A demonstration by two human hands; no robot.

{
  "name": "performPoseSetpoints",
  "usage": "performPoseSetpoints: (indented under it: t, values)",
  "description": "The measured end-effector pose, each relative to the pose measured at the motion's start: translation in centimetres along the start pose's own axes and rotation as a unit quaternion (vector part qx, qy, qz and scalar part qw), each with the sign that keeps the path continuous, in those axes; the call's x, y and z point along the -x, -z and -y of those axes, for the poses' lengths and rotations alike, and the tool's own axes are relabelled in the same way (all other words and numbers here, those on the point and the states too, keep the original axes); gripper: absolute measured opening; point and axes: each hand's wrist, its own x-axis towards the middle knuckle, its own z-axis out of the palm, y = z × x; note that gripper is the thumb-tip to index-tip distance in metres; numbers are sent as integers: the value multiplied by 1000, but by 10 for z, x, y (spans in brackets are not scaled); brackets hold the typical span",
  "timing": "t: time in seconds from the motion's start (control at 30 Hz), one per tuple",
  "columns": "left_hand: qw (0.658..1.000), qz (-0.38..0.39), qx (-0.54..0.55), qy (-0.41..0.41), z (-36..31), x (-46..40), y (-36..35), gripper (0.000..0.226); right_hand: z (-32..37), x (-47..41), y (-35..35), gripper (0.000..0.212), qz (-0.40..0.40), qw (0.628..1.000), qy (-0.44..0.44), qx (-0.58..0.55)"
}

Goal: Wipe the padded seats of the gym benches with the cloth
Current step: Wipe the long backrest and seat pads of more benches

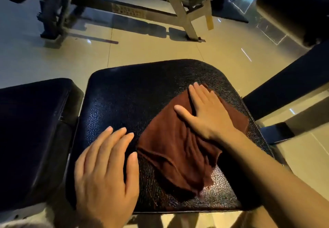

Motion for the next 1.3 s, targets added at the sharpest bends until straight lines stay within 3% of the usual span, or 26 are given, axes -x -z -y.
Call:
performPoseSetpoints:
  t: [0.17,0.33,0.47,0.77,0.87,1.03,1.2,1.3]
  values:
    - [1000,-20,-1,-13,0,1,-5,34,-21,-114,3,87,28,999,18,20]
    - [998,-41,17,-35,2,1,-7,30,-16,-159,5,103,24,998,39,45]
    - [998,-42,34,-43,3,1,-7,30,27,-133,-6,79,9,995,84,52]
    - [985,-32,163,55,11,0,11,30,131,13,-21,91,45,987,154,-1]
    - [980,10,193,49,20,-1,22,30,127,61,-22,99,27,996,77,-30]
    - [982,77,171,-10,36,11,35,32,95,118,-21,95,-39,987,-159,-8]
    - [977,110,184,2,48,32,50,37,45,155,-17,85,-136,926,-351,-12]
    - [972,132,194,-34,36,40,53,36,50,158,-32,76,-243,861,-430,-119]
